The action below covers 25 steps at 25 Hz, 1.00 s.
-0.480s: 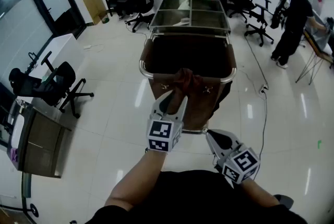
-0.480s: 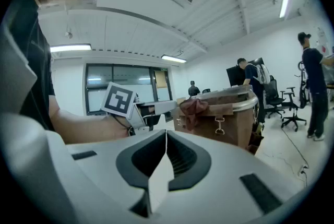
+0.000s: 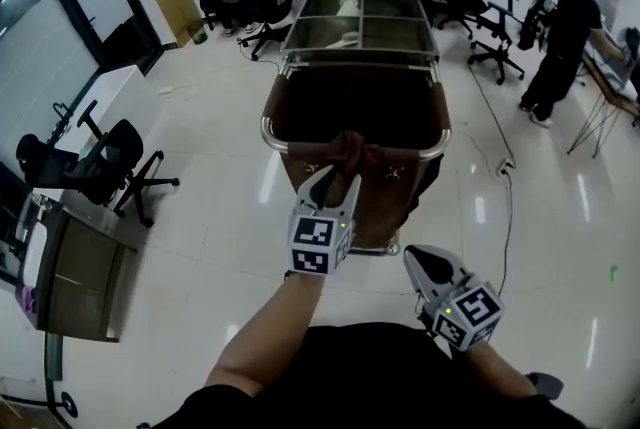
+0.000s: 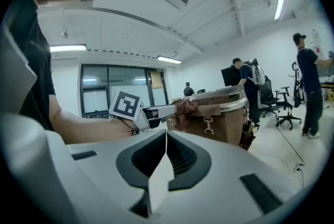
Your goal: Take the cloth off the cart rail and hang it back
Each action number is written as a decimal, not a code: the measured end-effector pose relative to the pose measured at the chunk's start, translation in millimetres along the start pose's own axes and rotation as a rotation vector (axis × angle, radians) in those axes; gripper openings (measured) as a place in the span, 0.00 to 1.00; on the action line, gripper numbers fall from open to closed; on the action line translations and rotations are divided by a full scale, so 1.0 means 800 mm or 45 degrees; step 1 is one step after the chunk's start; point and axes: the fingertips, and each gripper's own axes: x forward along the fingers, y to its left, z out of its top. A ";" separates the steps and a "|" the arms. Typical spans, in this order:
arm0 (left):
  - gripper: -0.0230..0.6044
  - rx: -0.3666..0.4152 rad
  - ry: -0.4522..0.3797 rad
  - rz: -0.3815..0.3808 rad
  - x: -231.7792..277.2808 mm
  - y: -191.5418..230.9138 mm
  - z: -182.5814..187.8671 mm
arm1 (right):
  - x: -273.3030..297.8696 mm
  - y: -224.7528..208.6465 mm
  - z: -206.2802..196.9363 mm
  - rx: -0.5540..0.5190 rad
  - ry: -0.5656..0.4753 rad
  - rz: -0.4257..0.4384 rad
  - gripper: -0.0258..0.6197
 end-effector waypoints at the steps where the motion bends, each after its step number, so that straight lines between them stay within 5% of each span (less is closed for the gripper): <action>1: 0.26 0.010 -0.004 -0.005 0.001 -0.002 0.001 | 0.000 0.000 0.000 0.004 0.004 0.000 0.07; 4: 0.07 0.033 -0.005 0.005 0.004 -0.004 0.004 | 0.002 -0.002 0.001 0.002 -0.005 0.004 0.07; 25: 0.05 0.034 -0.116 0.015 -0.019 0.011 0.086 | 0.011 0.022 -0.001 -0.003 0.020 0.044 0.07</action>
